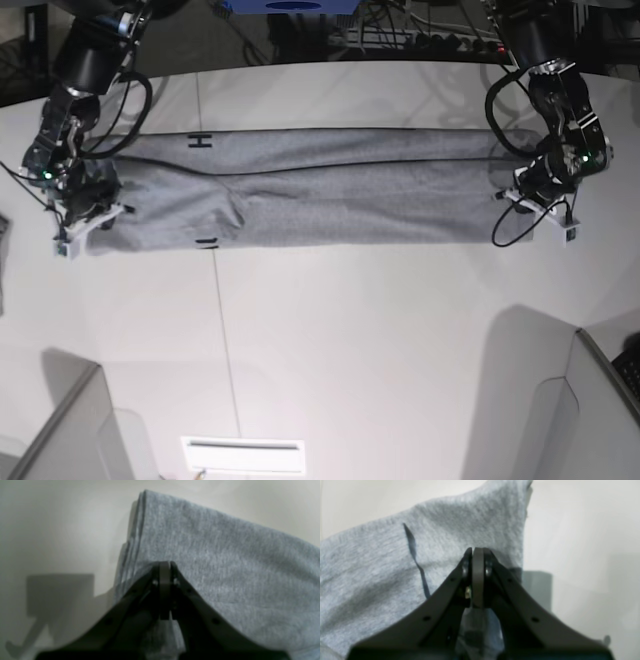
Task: Fold the T-shirt properly
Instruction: 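Open both grippers and pull them back off the folded strip, then grasp the strip end with the left gripper and push it inward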
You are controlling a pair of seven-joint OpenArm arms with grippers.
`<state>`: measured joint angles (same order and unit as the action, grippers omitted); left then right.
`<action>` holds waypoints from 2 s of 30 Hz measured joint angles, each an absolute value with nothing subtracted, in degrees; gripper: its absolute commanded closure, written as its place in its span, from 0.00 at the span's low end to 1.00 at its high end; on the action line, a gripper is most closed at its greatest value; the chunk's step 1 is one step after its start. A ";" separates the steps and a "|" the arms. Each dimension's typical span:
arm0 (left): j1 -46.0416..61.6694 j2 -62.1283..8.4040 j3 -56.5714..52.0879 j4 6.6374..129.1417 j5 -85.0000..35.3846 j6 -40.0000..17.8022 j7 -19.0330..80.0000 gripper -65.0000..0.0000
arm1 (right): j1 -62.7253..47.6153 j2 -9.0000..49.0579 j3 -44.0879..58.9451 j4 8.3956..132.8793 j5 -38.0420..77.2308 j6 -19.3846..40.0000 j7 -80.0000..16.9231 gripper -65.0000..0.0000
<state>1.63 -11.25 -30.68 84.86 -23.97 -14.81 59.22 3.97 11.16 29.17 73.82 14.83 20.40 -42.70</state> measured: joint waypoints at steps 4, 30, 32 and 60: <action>-0.01 -11.25 -31.83 91.24 -24.14 -15.00 62.33 1.00 | 3.70 10.55 29.80 84.40 14.06 20.34 -46.39 1.00; 14.72 -13.80 -52.40 99.37 -45.12 -22.81 67.11 1.00 | -12.80 1.50 29.67 100.53 14.26 20.18 -47.59 1.00; 14.90 -13.82 -52.42 99.39 -45.15 -23.00 67.07 1.00 | -13.39 0.30 29.71 105.78 14.48 20.47 -46.65 1.00; 6.07 -14.06 -38.72 81.34 -45.06 -27.27 60.86 0.11 | -15.42 -2.74 29.23 109.01 14.59 20.60 -47.33 1.00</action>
<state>6.07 -14.06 -38.72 81.34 -45.06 -27.27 60.86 -15.42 -2.74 29.23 109.01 14.59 20.60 -47.33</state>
